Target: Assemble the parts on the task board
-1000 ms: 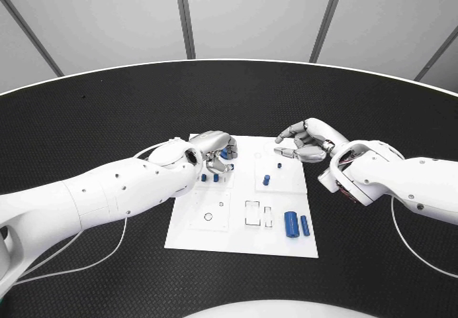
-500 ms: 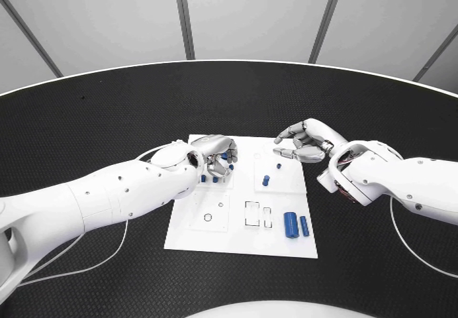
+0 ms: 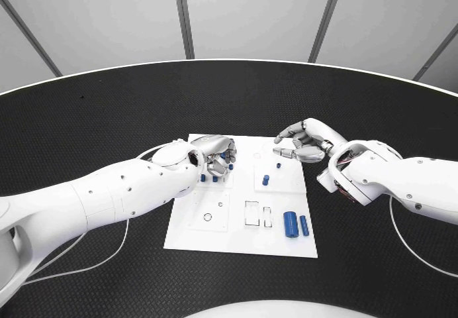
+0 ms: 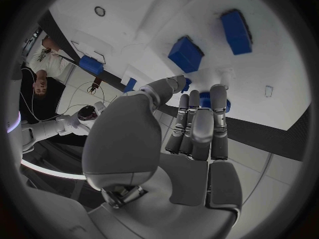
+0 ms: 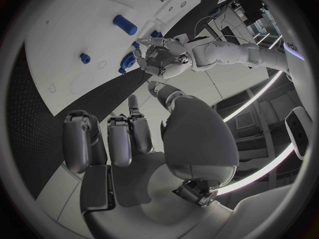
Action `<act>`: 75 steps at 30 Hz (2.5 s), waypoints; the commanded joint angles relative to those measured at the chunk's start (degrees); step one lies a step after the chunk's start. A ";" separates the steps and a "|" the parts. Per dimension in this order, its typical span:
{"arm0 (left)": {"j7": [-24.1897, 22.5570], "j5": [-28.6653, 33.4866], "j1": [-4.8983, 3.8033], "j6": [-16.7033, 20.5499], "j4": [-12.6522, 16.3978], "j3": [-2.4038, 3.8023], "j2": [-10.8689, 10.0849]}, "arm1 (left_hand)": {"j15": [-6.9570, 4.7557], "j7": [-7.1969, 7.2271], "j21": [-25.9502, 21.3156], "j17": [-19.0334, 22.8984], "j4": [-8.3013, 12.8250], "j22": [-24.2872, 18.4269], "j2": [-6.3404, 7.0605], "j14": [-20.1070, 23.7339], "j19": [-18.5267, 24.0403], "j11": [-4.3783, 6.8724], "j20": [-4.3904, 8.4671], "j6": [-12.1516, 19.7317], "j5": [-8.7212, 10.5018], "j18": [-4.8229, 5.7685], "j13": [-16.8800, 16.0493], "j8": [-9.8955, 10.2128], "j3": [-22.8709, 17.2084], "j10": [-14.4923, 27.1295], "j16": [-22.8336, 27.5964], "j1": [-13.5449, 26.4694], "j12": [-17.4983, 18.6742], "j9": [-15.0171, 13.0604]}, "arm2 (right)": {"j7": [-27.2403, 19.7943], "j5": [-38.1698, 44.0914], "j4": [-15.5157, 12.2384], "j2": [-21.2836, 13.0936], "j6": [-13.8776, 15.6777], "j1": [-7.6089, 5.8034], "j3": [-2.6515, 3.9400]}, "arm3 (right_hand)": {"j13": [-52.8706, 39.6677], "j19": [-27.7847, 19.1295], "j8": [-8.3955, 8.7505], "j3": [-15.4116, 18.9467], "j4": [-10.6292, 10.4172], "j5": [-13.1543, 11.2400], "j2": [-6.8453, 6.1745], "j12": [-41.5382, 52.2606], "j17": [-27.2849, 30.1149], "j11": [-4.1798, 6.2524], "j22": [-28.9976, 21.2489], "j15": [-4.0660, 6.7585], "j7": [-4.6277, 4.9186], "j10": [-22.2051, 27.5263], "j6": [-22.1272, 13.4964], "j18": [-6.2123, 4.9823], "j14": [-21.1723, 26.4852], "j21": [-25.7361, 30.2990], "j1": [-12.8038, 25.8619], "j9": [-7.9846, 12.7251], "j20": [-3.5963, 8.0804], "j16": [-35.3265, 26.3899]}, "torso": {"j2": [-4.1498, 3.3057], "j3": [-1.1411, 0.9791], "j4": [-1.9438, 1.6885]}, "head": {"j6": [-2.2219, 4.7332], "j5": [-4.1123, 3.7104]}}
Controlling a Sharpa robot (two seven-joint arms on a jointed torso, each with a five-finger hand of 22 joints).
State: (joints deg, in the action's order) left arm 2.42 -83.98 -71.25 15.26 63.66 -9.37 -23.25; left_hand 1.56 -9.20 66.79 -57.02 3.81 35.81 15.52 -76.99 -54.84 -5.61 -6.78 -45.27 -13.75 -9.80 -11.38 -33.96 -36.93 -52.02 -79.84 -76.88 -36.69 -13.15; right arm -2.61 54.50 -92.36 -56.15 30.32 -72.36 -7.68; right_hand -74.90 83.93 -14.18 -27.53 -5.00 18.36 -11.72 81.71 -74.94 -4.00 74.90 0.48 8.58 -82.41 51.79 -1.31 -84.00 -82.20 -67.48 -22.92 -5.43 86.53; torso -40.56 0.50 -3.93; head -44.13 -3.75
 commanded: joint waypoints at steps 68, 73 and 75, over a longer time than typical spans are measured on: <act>2.21 0.22 0.33 -5.58 -2.67 0.01 2.22 | -0.68 0.62 2.06 -2.01 -0.39 2.39 -3.08 -2.19 -2.54 0.84 0.25 -3.63 1.02 -0.45 1.26 0.36 -1.17 -3.47 -2.16 1.39 0.91 0.94 | 0.13 0.00 -0.33 0.09 -0.11 -0.01 0.01 | -6.56 2.25 -0.52 -0.22 -0.17 0.35 -0.07 -0.13 -7.29 0.41 6.68 0.34 -0.06 -0.19 -0.25 -0.99 -4.20 0.14 -0.09 0.07 0.45 -0.26 | 0.07 0.02 -0.04 | -0.71 -0.26; 2.00 0.23 0.33 -5.77 -2.71 0.01 2.27 | -1.10 1.06 2.90 -0.20 -0.41 3.93 -3.94 -1.95 -3.66 1.32 0.49 -4.85 1.38 -0.16 1.40 0.25 -1.29 -4.54 -1.89 1.42 1.01 0.90 | 0.12 0.00 -0.32 0.10 -0.10 -0.01 0.01 | -6.56 2.25 -0.52 -0.22 -0.17 0.35 -0.07 -0.13 -7.29 0.41 6.68 0.34 -0.06 -0.19 -0.25 -0.99 -4.20 0.14 -0.09 0.07 0.45 -0.26 | 0.12 -0.02 -0.03 | -0.81 -0.23; 1.91 0.23 0.33 -5.74 -2.75 0.01 2.27 | -1.22 1.17 3.08 0.20 -0.45 4.23 -4.18 -1.93 -3.89 1.45 0.56 -5.19 1.48 -0.10 1.45 0.27 -1.32 -4.81 -1.83 1.48 1.10 0.90 | 0.11 0.00 -0.31 0.11 -0.09 -0.01 0.01 | -6.56 2.25 -0.52 -0.22 -0.17 0.35 -0.07 -0.13 -7.29 0.41 6.68 0.34 -0.06 -0.19 -0.25 -0.99 -4.20 0.14 -0.09 0.07 0.45 -0.26 | 0.15 -0.03 -0.02 | -0.83 -0.25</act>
State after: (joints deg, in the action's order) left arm 4.36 -83.75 -70.92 9.49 60.92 -9.36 -20.98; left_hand 0.72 -7.68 69.70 -56.87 3.37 40.07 11.77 -79.03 -58.37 -4.17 -6.14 -49.92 -12.40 -8.78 -10.46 -33.51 -37.98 -56.54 -81.84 -75.43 -35.80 -12.14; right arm -2.50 54.50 -92.68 -56.04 30.23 -72.37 -7.67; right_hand -74.91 83.93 -14.37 -27.53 -4.99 18.36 -11.72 81.71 -74.91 -3.81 74.90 0.48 8.58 -82.59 51.79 -1.30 -84.00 -82.20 -67.48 -22.92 -5.43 86.53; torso -40.45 0.50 -3.97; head -44.92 -3.99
